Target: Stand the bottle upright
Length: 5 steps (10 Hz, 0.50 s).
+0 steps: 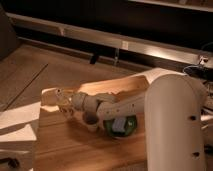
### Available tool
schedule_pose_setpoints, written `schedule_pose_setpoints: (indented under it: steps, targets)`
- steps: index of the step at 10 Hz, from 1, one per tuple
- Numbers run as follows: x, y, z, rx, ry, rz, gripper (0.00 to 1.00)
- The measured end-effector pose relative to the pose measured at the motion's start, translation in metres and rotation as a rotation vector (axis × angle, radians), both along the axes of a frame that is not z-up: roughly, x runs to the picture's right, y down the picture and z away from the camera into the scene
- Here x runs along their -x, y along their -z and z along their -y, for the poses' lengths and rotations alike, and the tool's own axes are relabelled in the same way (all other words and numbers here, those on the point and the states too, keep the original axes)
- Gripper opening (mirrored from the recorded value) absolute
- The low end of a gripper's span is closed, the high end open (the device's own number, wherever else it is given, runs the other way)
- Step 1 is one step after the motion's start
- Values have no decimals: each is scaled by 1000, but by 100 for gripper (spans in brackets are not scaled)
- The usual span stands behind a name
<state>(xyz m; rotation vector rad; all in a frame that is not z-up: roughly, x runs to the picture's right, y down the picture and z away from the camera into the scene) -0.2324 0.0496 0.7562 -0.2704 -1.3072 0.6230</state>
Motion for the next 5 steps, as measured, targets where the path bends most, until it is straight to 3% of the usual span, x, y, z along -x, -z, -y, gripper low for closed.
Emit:
schedule_pose_setpoints:
  steps: [3, 5]
  targets:
    - [-4, -12, -10, 56, 38, 13, 3]
    - [-6, -14, -10, 63, 40, 12, 3]
